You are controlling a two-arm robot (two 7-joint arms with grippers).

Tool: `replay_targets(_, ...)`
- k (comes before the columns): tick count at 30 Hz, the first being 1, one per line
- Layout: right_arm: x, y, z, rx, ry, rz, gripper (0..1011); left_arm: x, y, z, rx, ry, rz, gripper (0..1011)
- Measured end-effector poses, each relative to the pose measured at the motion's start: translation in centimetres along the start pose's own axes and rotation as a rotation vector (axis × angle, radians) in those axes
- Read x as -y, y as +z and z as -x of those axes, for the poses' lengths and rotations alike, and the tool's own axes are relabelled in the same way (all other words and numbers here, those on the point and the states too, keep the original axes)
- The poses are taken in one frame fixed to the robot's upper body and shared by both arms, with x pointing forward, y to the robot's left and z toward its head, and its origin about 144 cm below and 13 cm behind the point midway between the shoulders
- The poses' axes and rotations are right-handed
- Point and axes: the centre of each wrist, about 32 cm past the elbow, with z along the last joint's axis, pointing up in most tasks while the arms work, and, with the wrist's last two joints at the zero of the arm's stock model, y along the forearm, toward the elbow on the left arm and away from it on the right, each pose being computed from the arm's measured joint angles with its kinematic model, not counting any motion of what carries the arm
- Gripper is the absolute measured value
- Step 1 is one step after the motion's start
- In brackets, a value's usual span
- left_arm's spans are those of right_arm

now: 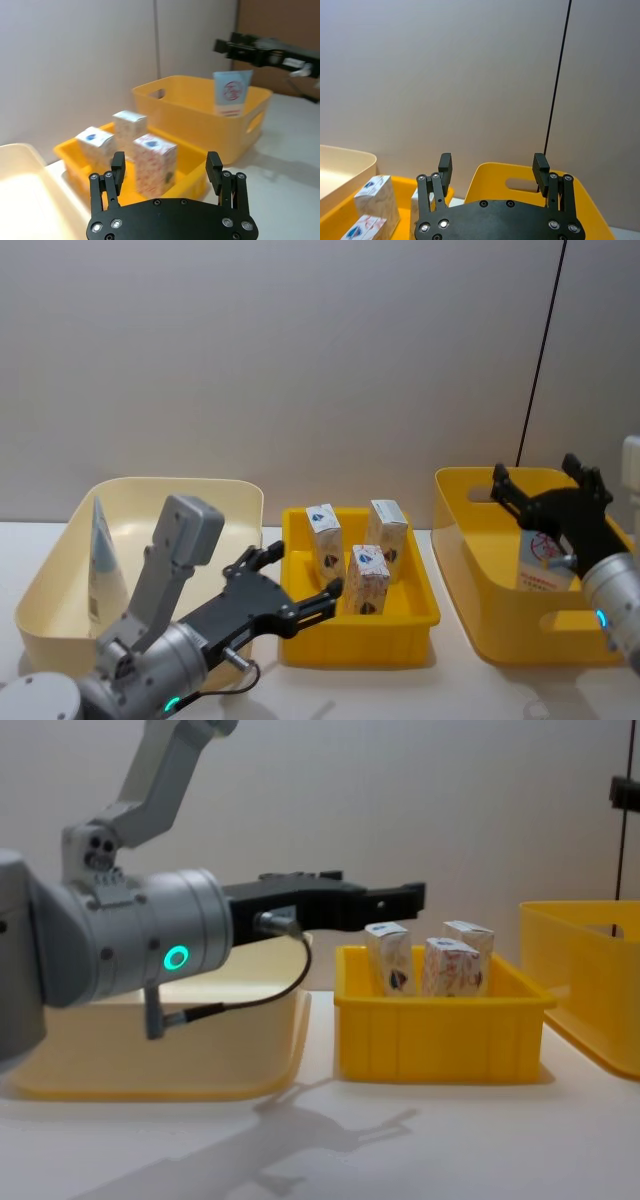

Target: Bimanual collaborative sorting of washing and personal care products

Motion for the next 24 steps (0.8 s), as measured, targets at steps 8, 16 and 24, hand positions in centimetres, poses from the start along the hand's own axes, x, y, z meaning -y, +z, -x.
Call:
replay_targets(8,2.0,-1.3,1.3,-0.005,0.033,0.021,1001,-1.7,-1.3,0.4,0.069,0.122,-0.018,1003)
replay_targets(16,4.0,-2.4,2.5,-0.016,0.066,0.041,1001,-3.3,-2.4,0.8,0.134,0.225,-0.028,1003)
replay_targets(24,6.3,-3.5,3.9,-0.034,0.105,0.065,1001,-4.8,-3.4,1.3,0.201,0.321,-0.031,1003)
